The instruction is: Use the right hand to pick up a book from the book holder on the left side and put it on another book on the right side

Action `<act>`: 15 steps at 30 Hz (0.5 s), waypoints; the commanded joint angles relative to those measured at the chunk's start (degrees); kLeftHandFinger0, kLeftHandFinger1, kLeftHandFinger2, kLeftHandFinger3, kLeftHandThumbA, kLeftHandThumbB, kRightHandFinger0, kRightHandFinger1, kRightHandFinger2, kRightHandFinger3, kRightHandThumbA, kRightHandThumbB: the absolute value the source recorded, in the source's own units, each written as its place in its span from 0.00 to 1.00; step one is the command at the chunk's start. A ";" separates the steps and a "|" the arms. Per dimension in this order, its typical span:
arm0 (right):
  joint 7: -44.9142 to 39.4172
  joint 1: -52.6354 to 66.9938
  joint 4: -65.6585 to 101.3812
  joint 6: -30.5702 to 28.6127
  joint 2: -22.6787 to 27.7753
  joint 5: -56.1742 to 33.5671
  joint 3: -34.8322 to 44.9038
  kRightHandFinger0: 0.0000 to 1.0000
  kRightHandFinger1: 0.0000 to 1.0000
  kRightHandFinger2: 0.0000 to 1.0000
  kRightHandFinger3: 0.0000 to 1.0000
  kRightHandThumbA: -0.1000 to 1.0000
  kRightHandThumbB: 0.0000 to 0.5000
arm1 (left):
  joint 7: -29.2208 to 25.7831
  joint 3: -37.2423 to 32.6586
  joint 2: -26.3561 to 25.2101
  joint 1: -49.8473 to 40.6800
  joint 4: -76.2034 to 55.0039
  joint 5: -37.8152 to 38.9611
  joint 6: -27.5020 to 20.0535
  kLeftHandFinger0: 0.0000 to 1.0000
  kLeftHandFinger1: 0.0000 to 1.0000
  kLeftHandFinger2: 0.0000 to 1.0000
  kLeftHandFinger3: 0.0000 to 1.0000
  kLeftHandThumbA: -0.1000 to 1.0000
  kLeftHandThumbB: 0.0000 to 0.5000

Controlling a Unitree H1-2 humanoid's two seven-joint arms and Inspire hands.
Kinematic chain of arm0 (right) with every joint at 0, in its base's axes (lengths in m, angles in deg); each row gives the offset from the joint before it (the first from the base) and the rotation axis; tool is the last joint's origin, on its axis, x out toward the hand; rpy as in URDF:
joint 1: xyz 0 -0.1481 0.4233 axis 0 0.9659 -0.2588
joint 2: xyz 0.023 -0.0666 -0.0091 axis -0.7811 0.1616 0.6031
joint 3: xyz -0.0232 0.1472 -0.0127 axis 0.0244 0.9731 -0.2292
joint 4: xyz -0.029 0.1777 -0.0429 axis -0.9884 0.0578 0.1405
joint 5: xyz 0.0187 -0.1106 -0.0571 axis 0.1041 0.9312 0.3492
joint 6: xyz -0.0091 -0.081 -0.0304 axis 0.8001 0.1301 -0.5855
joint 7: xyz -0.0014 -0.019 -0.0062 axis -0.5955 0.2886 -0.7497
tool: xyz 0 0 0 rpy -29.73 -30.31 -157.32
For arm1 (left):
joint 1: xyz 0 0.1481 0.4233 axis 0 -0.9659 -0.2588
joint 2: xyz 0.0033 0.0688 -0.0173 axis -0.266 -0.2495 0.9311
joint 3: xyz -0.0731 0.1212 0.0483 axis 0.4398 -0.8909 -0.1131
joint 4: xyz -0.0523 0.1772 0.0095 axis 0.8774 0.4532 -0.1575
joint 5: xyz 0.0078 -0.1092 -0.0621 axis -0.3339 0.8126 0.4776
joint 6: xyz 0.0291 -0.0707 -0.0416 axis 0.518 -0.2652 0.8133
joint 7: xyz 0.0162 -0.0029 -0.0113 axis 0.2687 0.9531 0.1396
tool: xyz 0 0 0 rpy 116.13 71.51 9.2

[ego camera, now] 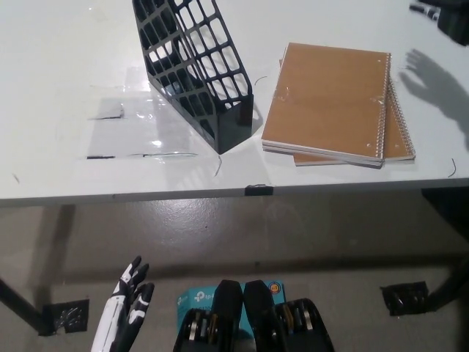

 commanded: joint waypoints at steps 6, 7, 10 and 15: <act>-2.31 18.69 77.06 8.83 3.39 -10.70 2.93 1.00 1.00 1.00 1.00 0.72 0.58 | 1.01 0.49 -1.40 5.97 -1.27 2.03 0.23 1.00 1.00 1.00 1.00 0.99 0.36; -2.01 20.28 79.89 8.89 3.41 -11.18 3.18 1.00 1.00 1.00 1.00 0.74 0.58 | 1.17 0.45 -1.53 6.27 -1.38 2.04 0.29 1.00 1.00 1.00 1.00 1.00 0.37; -1.37 28.71 91.85 7.98 2.92 -15.48 3.90 1.00 1.00 1.00 1.00 0.76 0.54 | 1.57 0.37 -1.75 7.30 -1.45 2.31 0.16 1.00 1.00 1.00 1.00 1.00 0.41; 0.58 40.45 101.42 6.14 0.14 -21.33 3.33 1.00 1.00 1.00 1.00 0.79 0.64 | 1.58 0.71 -2.18 9.59 -0.49 2.51 -0.60 1.00 1.00 1.00 1.00 1.00 0.46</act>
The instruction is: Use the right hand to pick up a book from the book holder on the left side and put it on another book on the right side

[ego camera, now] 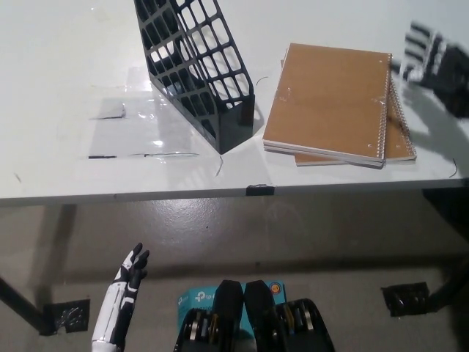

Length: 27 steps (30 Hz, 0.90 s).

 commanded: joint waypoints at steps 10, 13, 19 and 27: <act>-0.70 29.60 76.60 -2.58 -1.77 -22.79 0.40 1.00 1.00 1.00 1.00 0.84 0.85 | 1.45 0.99 -2.50 8.10 -0.75 2.94 -0.82 1.00 1.00 1.00 1.00 1.00 0.39; -1.28 31.92 74.81 -4.54 -4.47 -21.80 -0.85 1.00 1.00 1.00 1.00 0.87 0.65 | 1.33 0.99 -2.38 8.22 -0.56 2.94 -1.33 1.00 1.00 1.00 1.00 1.00 0.35; -2.56 38.88 64.56 -11.25 -10.18 -7.47 -5.79 1.00 1.00 1.00 1.00 0.93 0.56 | 1.12 0.78 -2.08 6.17 -1.31 2.48 -1.19 1.00 1.00 1.00 1.00 1.00 0.39; 2.63 39.26 40.09 -19.29 -12.75 5.62 -7.66 1.00 1.00 1.00 1.00 0.89 0.32 | 2.06 0.16 -2.19 3.85 -2.25 3.11 -0.18 1.00 1.00 1.00 1.00 1.00 0.36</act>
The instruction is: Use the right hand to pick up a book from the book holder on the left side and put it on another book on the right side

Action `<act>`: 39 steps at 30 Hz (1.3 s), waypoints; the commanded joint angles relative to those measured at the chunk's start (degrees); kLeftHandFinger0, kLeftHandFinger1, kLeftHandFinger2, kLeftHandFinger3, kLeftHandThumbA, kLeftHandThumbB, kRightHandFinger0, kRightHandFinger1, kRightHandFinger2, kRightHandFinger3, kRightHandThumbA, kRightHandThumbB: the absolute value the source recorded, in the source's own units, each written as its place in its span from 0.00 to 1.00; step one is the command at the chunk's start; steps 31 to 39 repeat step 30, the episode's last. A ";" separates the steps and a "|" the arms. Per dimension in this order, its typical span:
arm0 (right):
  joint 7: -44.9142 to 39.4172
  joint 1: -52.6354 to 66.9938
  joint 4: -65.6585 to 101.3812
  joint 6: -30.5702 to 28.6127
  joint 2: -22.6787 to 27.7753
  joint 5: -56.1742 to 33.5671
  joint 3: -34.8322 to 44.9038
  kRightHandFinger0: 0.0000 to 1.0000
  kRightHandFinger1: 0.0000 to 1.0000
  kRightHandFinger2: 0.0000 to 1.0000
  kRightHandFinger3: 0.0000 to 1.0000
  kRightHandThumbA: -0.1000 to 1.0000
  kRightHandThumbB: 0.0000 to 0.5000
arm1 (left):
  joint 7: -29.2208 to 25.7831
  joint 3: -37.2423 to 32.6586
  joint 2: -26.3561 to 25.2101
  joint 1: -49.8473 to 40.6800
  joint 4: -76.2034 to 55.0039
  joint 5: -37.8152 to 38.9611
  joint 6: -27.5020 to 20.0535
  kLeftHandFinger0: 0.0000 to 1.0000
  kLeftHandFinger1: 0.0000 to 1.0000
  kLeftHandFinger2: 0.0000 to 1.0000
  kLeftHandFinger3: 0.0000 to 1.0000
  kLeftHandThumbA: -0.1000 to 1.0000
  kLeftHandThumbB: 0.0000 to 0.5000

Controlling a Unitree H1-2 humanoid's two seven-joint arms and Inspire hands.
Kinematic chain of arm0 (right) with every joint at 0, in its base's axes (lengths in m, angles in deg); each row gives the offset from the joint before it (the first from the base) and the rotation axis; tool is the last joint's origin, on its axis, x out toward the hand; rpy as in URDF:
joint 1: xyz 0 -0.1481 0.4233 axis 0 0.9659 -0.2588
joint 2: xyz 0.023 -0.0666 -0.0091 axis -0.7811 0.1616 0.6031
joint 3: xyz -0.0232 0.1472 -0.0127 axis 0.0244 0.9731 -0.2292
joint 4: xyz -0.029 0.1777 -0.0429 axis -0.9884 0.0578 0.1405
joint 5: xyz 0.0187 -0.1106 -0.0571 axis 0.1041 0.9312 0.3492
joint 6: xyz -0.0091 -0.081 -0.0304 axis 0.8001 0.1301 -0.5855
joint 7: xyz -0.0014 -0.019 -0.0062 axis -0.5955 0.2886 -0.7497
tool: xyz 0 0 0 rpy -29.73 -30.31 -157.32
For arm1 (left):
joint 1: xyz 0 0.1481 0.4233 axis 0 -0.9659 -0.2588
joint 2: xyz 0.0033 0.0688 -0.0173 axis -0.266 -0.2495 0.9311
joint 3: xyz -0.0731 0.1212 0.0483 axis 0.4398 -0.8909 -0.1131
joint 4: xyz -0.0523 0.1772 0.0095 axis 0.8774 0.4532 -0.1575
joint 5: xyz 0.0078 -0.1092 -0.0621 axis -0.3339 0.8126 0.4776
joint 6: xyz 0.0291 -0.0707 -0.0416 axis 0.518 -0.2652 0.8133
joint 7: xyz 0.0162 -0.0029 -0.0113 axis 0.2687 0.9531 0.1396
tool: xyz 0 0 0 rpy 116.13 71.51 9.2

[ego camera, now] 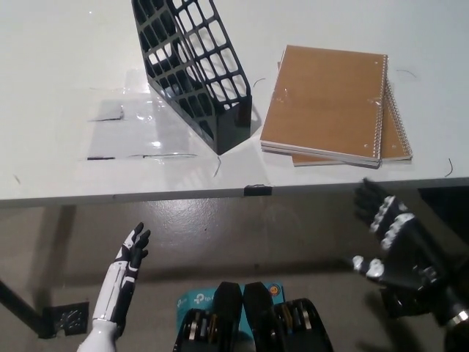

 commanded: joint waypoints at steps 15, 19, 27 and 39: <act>3.31 1.38 -16.41 -17.23 -0.87 7.68 -1.41 1.00 1.00 1.00 1.00 0.87 0.31 | 2.31 -1.35 -1.49 -3.24 -3.81 2.70 -0.61 1.00 1.00 1.00 1.00 1.00 0.33; 3.22 2.62 -15.85 -16.65 -0.66 7.98 -1.75 1.00 1.00 1.00 1.00 0.86 0.31 | 1.92 -1.43 -1.41 -3.99 -4.31 1.54 -0.13 1.00 1.00 1.00 1.00 1.00 0.30; 2.42 3.45 -16.53 -17.56 0.15 9.03 -2.97 1.00 1.00 1.00 1.00 0.86 0.30 | 2.06 -1.65 -1.14 -5.11 -4.43 1.98 -0.37 1.00 1.00 1.00 1.00 1.00 0.29; 2.57 3.46 -16.27 -16.40 0.18 9.11 -3.08 1.00 1.00 1.00 1.00 0.85 0.36 | 2.15 -1.65 -1.16 -5.06 -4.02 2.28 -0.97 1.00 1.00 1.00 1.00 0.99 0.29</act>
